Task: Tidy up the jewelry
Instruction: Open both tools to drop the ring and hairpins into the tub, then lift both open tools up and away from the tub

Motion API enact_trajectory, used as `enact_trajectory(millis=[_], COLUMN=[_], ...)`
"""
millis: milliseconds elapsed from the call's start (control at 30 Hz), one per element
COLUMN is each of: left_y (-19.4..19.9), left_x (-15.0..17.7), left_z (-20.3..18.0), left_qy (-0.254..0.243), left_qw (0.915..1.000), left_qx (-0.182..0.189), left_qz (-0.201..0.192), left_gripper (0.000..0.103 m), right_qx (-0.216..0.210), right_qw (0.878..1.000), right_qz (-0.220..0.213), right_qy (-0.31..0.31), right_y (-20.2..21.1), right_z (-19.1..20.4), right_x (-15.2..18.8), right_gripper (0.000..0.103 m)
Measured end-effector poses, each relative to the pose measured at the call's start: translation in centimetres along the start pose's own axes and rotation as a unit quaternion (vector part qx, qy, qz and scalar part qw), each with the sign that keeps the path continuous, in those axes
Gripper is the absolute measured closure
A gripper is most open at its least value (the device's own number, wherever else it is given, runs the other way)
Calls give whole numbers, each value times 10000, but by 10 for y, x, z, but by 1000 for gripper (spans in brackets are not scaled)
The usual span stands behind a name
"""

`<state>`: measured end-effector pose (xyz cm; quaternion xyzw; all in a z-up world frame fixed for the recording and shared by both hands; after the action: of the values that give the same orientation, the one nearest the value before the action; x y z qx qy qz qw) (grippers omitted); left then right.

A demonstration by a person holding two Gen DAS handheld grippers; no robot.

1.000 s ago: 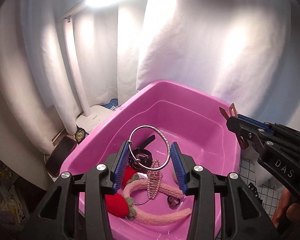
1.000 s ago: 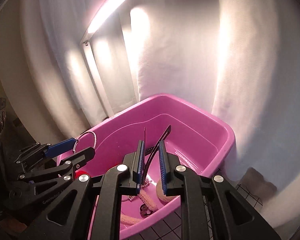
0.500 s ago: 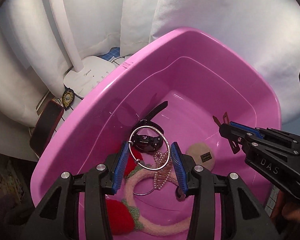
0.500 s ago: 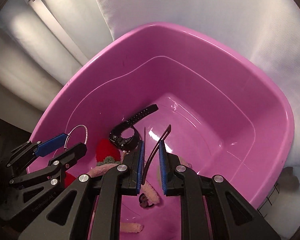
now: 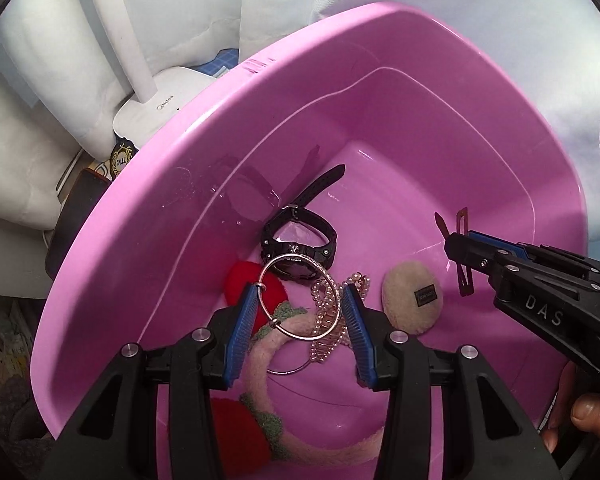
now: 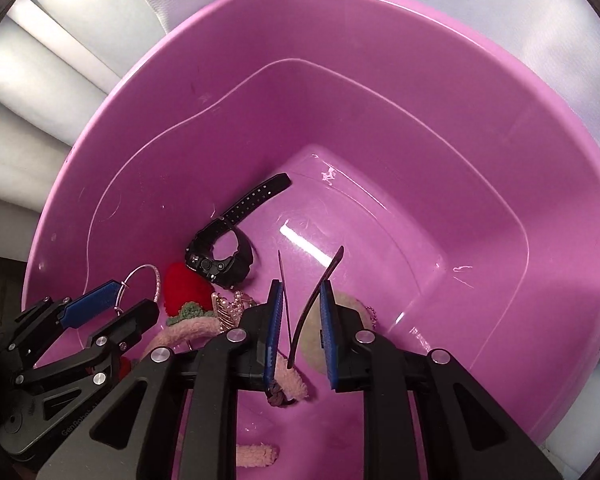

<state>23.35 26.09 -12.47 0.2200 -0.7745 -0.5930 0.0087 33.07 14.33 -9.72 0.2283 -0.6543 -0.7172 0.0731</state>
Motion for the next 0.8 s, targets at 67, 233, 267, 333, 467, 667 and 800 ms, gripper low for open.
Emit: enact_trajectory(millis=[67,233,267,333,467,667,800], left_y=[-1,4,4,5,6,11,18], left_x=[0,-1,-1,1,3,6,7], left_z=[1,6,5,5,5,6,7], left_qy=[15,104,86,46,48,-9,-21], left_qw=[10000,9999,10000,10000,10000,9999,9998], left_qx=[-23,-4,-17,-45,-46,-70,-74], left_qz=[33,-54,-36,-54,-71,-130,-210], left_gripper=[53,32,31,31,31,31,31], right_qx=[5,63,54,38,33,-8,-51], right_qw=[10000,9999,9999,9998,9998,9998,9997], right_qz=[-9,-131,-151,-169,-199,-214,-230], right_qy=[12,40,23,15,7,11,1], right_y=[-1,2,4,4,5,7,8], right_z=[0,2,1,1,3,2,3], right_x=[0,1,2,3,5,9,13], right_gripper=[66,55,55,55,55,55,55])
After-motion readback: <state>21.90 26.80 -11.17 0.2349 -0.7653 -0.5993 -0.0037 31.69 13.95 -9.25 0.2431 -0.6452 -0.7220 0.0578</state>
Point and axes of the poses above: each gripper's, at about its wrist camera, not at the fingertips, and y roughly against the way its jaws point, z to its left, x to its underside, the point moved 6 cm from there along -y, roughly the way its jaws point, and after that the axes turned 8 degrees about x, right-handed, at the moved point
